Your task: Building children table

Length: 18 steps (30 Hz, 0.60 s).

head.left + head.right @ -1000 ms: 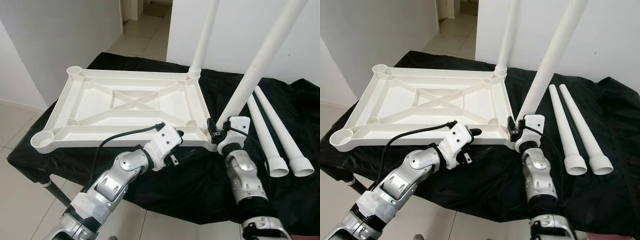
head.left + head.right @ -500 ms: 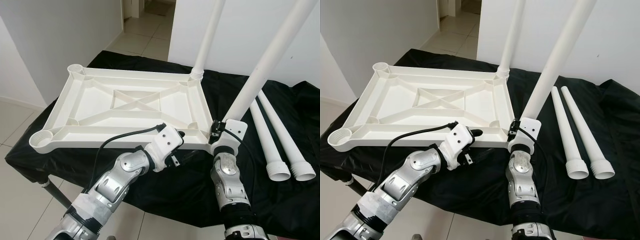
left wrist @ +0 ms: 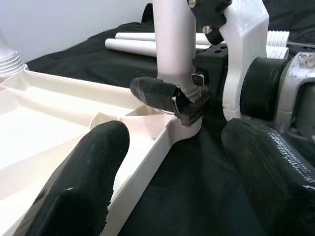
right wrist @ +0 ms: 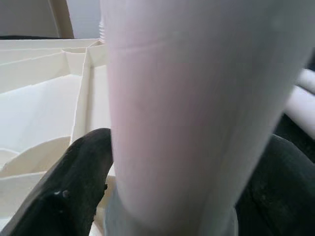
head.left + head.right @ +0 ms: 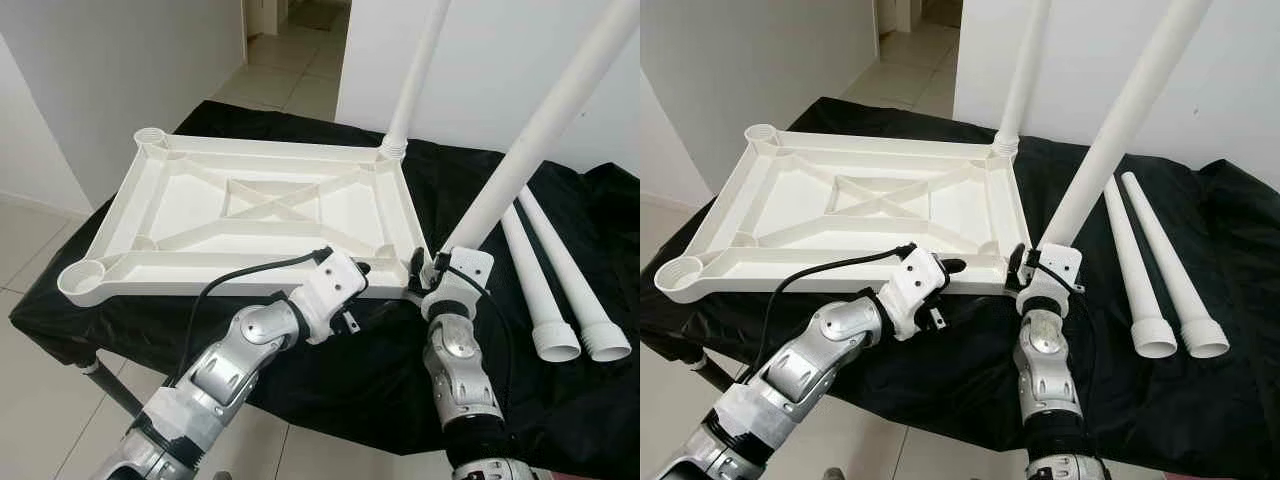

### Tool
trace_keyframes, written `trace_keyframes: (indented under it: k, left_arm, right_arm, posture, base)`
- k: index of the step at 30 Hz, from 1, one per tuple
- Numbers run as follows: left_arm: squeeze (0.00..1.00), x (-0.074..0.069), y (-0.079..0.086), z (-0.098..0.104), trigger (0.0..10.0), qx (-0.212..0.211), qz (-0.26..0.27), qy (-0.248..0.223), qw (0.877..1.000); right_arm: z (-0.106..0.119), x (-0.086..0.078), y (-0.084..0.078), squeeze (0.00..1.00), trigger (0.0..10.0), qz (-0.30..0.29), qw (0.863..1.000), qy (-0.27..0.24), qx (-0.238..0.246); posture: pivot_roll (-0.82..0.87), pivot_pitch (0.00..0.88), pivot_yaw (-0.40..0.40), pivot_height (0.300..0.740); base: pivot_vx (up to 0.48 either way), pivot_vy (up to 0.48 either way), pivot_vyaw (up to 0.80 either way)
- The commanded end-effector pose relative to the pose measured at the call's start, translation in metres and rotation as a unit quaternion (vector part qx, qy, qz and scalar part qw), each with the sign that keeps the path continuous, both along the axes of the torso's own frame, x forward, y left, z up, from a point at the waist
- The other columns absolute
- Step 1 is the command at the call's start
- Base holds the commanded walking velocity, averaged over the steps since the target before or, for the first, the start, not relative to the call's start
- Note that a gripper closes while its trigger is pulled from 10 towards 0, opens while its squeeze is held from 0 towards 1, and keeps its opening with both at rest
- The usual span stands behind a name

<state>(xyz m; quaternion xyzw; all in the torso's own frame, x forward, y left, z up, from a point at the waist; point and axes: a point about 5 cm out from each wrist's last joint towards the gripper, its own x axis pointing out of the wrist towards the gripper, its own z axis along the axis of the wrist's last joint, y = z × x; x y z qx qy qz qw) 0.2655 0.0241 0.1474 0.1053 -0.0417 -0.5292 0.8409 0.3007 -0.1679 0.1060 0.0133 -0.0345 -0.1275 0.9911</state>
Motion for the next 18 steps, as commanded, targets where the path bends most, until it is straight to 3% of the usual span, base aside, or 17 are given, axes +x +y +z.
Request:
trace_keyframes:
  k: [1, 7, 8, 9, 10, 18]
  left_arm:
    - [0.0, -0.006, -0.001, -0.003, 10.0, 0.016, -0.041, 0.004, 0.999]
    - [0.0, -0.005, 0.0, -0.002, 10.0, 0.016, -0.037, 0.004, 0.999]
    - [0.0, -0.005, 0.0, -0.002, 10.0, 0.016, -0.036, 0.004, 0.999]
    - [0.0, -0.005, 0.0, -0.002, 10.0, 0.016, -0.036, 0.004, 0.999]
    - [0.0, -0.005, 0.0, -0.003, 10.0, 0.016, -0.036, 0.004, 0.999]
    - [0.0, -0.005, 0.0, -0.003, 10.0, 0.015, -0.035, 0.005, 0.999]
  right_arm:
    - [0.0, -0.003, -0.005, 1.0, 10.0, 0.005, 1.0, -0.006, -0.007]
    - [0.003, -0.005, -0.006, 1.0, 10.0, 0.02, 1.0, -0.023, 0.0]
    - [0.004, -0.006, -0.006, 0.81, 10.0, 0.027, 0.999, -0.028, -0.001]
    - [0.004, -0.006, -0.006, 0.81, 10.0, 0.027, 0.999, -0.028, -0.001]
    - [0.006, -0.006, -0.005, 0.0, 10.0, 0.035, 0.999, -0.034, 0.002]
    - [0.017, -0.002, -0.009, 0.0, 10.0, 0.082, 0.995, -0.059, 0.007]
  posture:
    - [-0.02, 0.0, -0.083, 0.74]
    - [-0.02, 0.0, -0.085, 0.74]
    - [-0.02, 0.0, -0.086, 0.74]
    - [-0.02, 0.0, -0.086, 0.74]
    - [-0.02, 0.0, -0.086, 0.74]
    - [-0.02, 0.0, -0.086, 0.74]
  base:
    - [0.0, 0.0, 0.0]
    - [0.0, 0.0, 0.0]
    - [0.0, 0.0, 0.0]
    - [0.0, 0.0, 0.0]
    - [0.0, 0.0, 0.0]
    - [0.0, 0.0, 0.0]
